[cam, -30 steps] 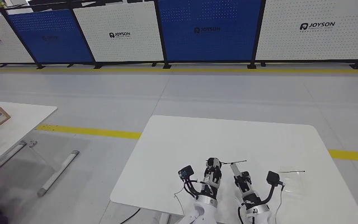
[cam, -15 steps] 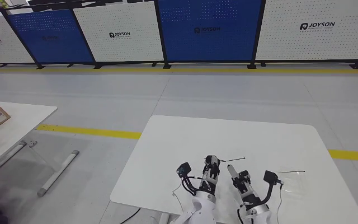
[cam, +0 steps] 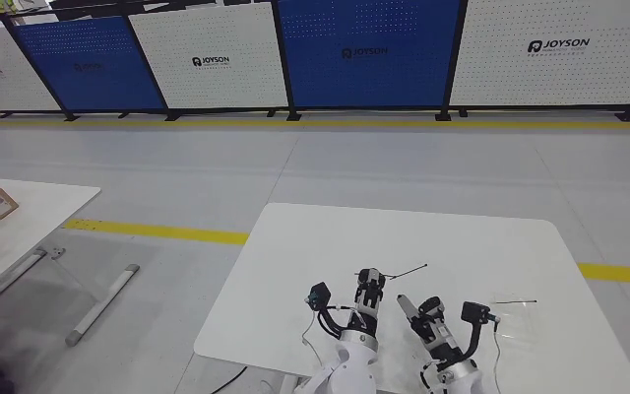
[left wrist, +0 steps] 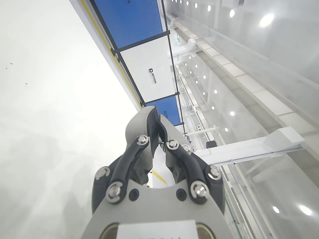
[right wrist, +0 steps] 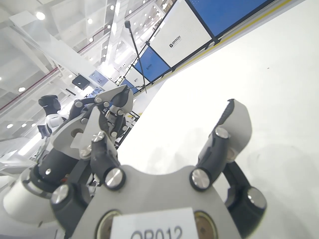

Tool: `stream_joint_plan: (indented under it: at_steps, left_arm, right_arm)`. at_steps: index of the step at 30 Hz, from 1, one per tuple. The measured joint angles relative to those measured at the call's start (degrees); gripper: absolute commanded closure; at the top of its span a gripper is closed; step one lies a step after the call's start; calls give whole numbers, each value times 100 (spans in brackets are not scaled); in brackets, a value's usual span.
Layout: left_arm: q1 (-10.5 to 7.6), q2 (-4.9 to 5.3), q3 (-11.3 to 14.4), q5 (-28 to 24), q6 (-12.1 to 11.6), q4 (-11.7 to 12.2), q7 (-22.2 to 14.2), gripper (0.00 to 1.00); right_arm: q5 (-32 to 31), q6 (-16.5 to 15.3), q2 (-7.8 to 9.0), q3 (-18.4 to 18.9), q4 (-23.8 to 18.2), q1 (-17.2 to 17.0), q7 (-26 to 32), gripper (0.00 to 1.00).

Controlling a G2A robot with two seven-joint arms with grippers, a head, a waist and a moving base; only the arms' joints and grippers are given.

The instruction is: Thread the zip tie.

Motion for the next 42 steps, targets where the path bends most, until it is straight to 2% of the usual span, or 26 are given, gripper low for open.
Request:
stream_joint_plan:
  at_steps: [4, 6, 11, 15, 16, 17, 18, 20, 23, 28, 38, 42]
  left_arm:
    - [7, -20, -87, -304, -47, -53, 83, 100]
    - [-7, -28, -112, -446, -49, -49, 63, 100]
    - [-11, -28, -113, -454, -46, -45, 48, 100]
    - [3, -24, -146, -500, -113, -42, 11, 100]
    - [11, -25, -148, -517, -132, -46, 14, 100]
    - [17, -26, -147, -524, -141, -50, 15, 100]
    - [22, -26, -145, -525, -147, -56, 15, 100]
    - [32, -27, -137, -514, -152, -67, 16, 100]
    - [33, -28, -105, -462, -139, -54, 3, 100]
    - [31, -27, -6, -407, -150, -15, -191, 100]
    - [95, -14, 39, -326, -163, -47, -264, 100]
    - [95, -11, 64, -265, -154, -28, -272, 100]
  right_arm:
    - [-634, 366, -7, -69, 82, 71, -345, 0]
    - [-879, 388, -15, -161, 138, 97, -479, 0]
    - [-917, 401, -17, -179, 164, 106, -492, 0]
    - [-1125, 767, -35, -251, 245, 176, -483, 0]
    - [-1184, 867, -43, -291, 287, 217, -444, 31]
    - [-1199, 923, -49, -320, 323, 250, -398, 52]
    - [-1206, 963, -54, -347, 360, 287, -335, 54]
    - [-1198, 956, -63, -411, 430, 373, -179, 51]
    - [-1129, 769, -68, -482, 451, 439, -47, 50]
    - [-1009, 575, -63, -443, 370, 445, -169, 50]
    - [-983, 514, -54, -432, 374, 452, -132, 52]
    - [-990, 485, -50, -427, 341, 435, -180, 59]
